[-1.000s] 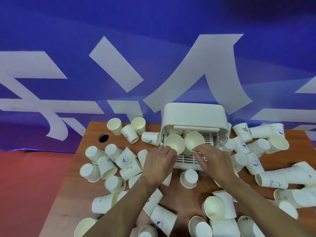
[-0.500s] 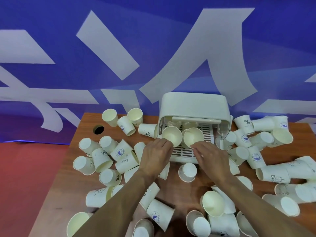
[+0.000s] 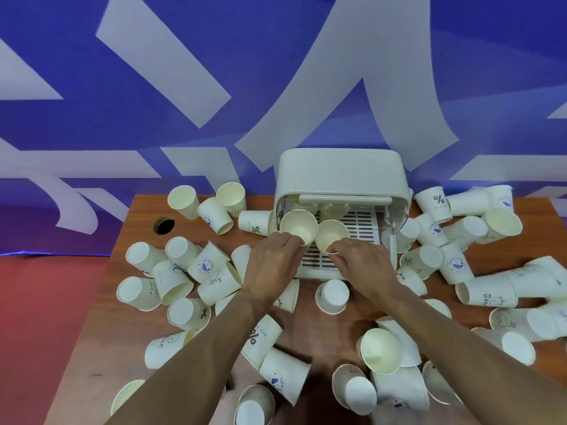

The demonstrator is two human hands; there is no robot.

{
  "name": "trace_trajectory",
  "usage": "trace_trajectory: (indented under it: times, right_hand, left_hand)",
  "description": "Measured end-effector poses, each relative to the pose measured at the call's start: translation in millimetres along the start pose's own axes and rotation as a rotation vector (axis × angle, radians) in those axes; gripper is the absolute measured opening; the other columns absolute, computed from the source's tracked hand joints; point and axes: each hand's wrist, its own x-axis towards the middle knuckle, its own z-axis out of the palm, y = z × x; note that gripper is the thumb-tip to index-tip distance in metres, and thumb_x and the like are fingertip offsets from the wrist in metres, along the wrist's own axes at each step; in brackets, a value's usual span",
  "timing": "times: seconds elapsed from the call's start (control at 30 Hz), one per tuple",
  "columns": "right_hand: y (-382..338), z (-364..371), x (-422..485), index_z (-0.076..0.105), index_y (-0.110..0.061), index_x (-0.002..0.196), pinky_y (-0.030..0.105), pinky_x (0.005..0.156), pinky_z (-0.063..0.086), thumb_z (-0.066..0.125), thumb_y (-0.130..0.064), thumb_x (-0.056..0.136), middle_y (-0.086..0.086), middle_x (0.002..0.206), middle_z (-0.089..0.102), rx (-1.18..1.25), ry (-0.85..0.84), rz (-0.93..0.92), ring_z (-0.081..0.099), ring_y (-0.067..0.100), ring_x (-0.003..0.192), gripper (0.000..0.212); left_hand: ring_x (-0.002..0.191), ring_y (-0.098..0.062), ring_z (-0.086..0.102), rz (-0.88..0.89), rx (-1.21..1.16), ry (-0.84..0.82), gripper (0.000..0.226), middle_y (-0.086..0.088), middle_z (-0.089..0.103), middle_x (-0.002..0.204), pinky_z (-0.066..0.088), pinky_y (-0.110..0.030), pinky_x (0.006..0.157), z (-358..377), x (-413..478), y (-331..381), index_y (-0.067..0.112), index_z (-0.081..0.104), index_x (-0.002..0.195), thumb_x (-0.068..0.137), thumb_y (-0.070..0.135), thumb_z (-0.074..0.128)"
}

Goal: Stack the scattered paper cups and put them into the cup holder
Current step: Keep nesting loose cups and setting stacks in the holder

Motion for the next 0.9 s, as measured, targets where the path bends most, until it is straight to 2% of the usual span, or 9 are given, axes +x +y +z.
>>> trace_trajectory:
  times: [0.07,0.17,0.33,0.47,0.67,0.8,0.9]
  right_hand:
    - [0.5,1.0,0.7,0.073,-0.03,0.106,0.027,0.065,0.039,0.063,-0.032,0.095,-0.011,0.102,0.073,0.003,-0.006,0.014,0.07,0.015,0.091,0.015]
    - [3.3,3.4,1.3,0.072,-0.032,0.108,0.028,0.068,0.043,0.061,-0.034,0.095,-0.012,0.104,0.073,0.008,-0.036,0.051,0.069,0.014,0.093,0.016]
    - [8.3,7.4,6.8,0.069,-0.036,0.113,0.032,0.077,0.05,0.058,-0.037,0.097,-0.014,0.111,0.071,0.04,-0.09,0.109,0.067,0.013,0.099,0.02]
    - [10.4,10.7,11.2,0.069,-0.038,0.11,0.027,0.069,0.043,0.06,-0.039,0.095,-0.015,0.107,0.072,0.037,-0.066,0.119,0.068,0.012,0.096,0.017]
    - [12.8,16.6,20.8,0.071,-0.039,0.101,0.025,0.063,0.033,0.065,-0.045,0.091,-0.015,0.092,0.074,0.145,-0.053,0.17,0.068,0.01,0.09,0.012]
    - [16.3,22.0,25.9,0.072,-0.039,0.094,0.025,0.064,0.035,0.069,-0.047,0.087,-0.015,0.085,0.074,0.282,-0.071,0.254,0.068,0.009,0.086,0.011]
    - [15.9,24.9,25.5,0.072,-0.039,0.093,0.021,0.06,0.035,0.071,-0.049,0.085,-0.018,0.085,0.073,0.316,-0.081,0.274,0.066,0.005,0.085,0.013]
  left_hand:
    - [0.068,-0.024,0.057,0.006,-0.025,0.027,0.015,-0.004,0.064,0.076,0.046,-0.035,0.05,-0.5,-0.1,-0.1,0.011,0.068,0.085,0.093,0.022,0.064]
    - [0.071,-0.022,0.057,0.012,-0.056,0.045,0.013,-0.004,0.064,0.08,0.046,-0.035,0.053,-1.6,2.6,1.9,0.011,0.067,0.086,0.094,0.021,0.063]
    - [0.073,-0.026,0.059,-0.02,-0.025,-0.079,0.016,-0.006,0.066,0.081,0.049,-0.041,0.056,1.0,8.4,0.1,0.009,0.068,0.087,0.094,0.022,0.062]
    - [0.076,-0.026,0.06,-0.045,0.037,-0.194,0.02,-0.005,0.066,0.083,0.049,-0.04,0.058,8.8,9.5,-5.8,0.01,0.069,0.091,0.096,0.025,0.057]
    - [0.096,-0.023,0.063,-0.066,0.057,-0.388,0.025,-0.004,0.069,0.105,0.054,-0.035,0.075,26.3,16.6,-15.8,0.018,0.072,0.11,0.099,0.031,0.053]
    - [0.096,-0.024,0.065,-0.081,0.122,-0.503,0.027,-0.006,0.07,0.106,0.054,-0.034,0.08,35.3,22.3,-19.1,0.02,0.073,0.112,0.099,0.034,0.053]
    - [0.093,-0.027,0.066,-0.088,0.11,-0.519,0.028,-0.01,0.071,0.103,0.053,-0.034,0.076,36.9,23.9,-23.5,0.017,0.075,0.107,0.099,0.033,0.054]
